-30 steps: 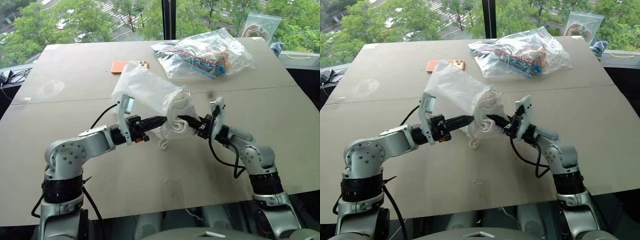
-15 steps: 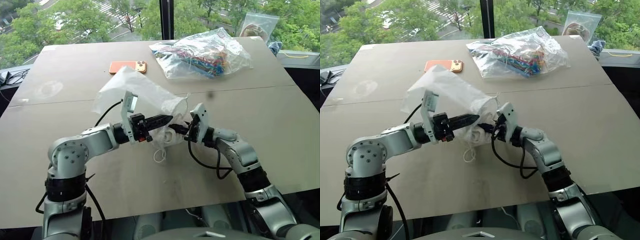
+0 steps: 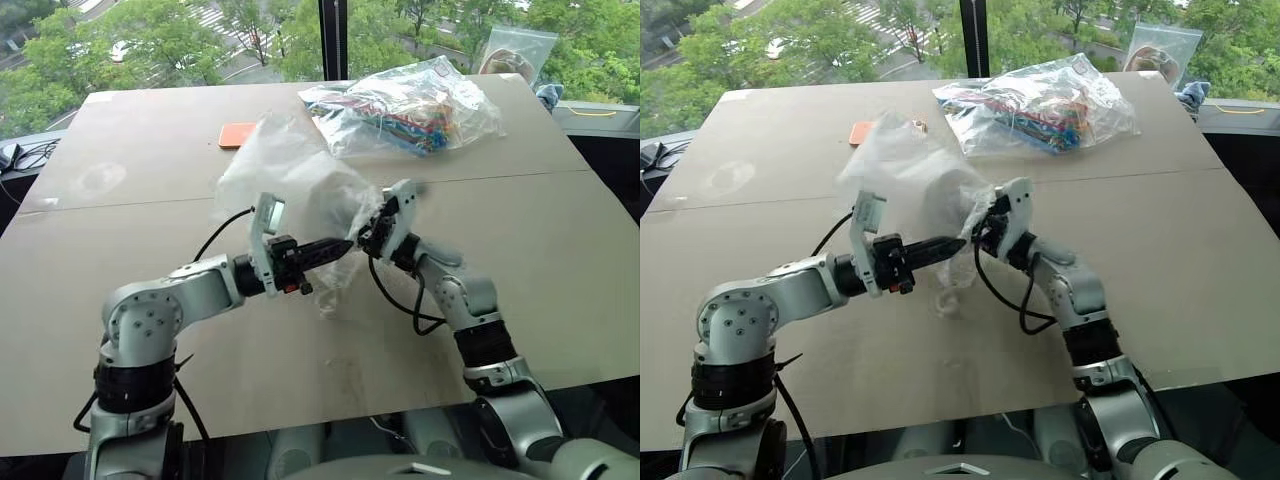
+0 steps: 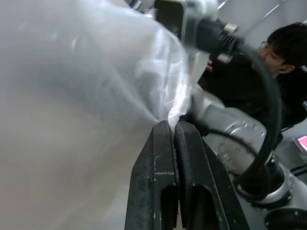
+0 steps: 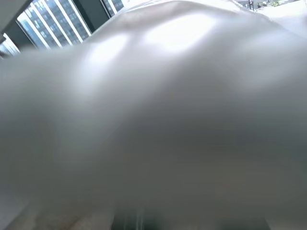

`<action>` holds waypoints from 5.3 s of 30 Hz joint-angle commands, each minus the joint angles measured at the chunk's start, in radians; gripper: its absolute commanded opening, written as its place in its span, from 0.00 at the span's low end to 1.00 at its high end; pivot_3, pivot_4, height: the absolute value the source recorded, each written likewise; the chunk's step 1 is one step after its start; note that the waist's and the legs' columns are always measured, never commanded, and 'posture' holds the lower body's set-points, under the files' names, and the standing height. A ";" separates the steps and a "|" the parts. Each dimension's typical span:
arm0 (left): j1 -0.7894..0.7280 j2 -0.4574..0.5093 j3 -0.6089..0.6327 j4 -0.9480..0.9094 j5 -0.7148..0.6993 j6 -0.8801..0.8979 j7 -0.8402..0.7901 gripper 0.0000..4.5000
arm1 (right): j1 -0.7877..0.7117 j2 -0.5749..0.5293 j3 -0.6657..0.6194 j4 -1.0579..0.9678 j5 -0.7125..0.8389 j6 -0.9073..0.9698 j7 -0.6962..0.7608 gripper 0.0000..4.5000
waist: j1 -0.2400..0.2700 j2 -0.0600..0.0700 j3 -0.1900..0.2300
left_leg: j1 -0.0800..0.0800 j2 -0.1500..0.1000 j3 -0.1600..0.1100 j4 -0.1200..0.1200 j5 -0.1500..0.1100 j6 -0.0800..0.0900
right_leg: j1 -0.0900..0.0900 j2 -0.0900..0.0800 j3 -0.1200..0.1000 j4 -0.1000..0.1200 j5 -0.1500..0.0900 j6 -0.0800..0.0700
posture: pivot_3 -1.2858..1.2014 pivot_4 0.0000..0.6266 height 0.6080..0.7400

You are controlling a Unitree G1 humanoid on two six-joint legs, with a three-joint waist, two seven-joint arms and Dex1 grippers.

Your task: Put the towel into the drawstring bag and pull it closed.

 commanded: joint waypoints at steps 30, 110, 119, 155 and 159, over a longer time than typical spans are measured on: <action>-0.133 0.416 -0.270 0.070 0.500 -0.351 -0.737 0.00 | 0.160 -0.369 -0.013 -0.356 0.019 0.182 0.091 0.91 | -0.002 0.000 0.001 | -0.001 0.000 0.000 0.004 0.000 0.000 | 0.000 0.001 0.000 0.003 -0.001 0.000 | 0.52 0.24 1.00; -0.056 0.201 -0.092 0.080 0.623 -0.444 -0.567 0.00 | 0.073 -0.376 -0.012 -0.315 -0.320 -0.165 -0.047 0.01 | 0.004 0.004 0.004 | -0.002 0.000 0.000 0.006 0.000 0.000 | -0.001 0.000 0.000 0.006 -0.001 0.001 | 0.52 0.24 1.00; -0.084 0.217 0.141 0.224 0.344 -0.209 -0.562 0.50 | 0.081 -0.368 -0.005 -0.397 -0.323 -0.092 -0.068 0.00 | -0.006 0.004 0.004 | -0.002 0.000 0.000 0.009 0.000 0.001 | -0.001 0.001 0.000 0.008 -0.001 0.001 | 0.52 0.24 1.00; 0.323 0.078 -0.312 0.185 0.729 -0.571 -0.631 0.01 | 0.177 -0.412 -0.011 -0.526 -0.286 0.048 -0.056 0.00 | 0.023 0.005 0.003 | 0.000 -0.001 0.000 0.010 0.000 0.001 | 0.001 0.000 0.002 0.007 -0.001 0.001 | 0.52 0.24 1.00; 0.287 0.053 -0.162 0.242 0.589 -0.509 -0.632 0.01 | 0.171 -0.408 -0.011 -0.515 -0.284 0.043 -0.061 0.00 | 0.021 0.005 0.003 | 0.000 -0.001 0.000 0.010 0.000 0.001 | 0.001 0.000 0.002 0.007 -0.001 0.001 | 0.52 0.24 1.00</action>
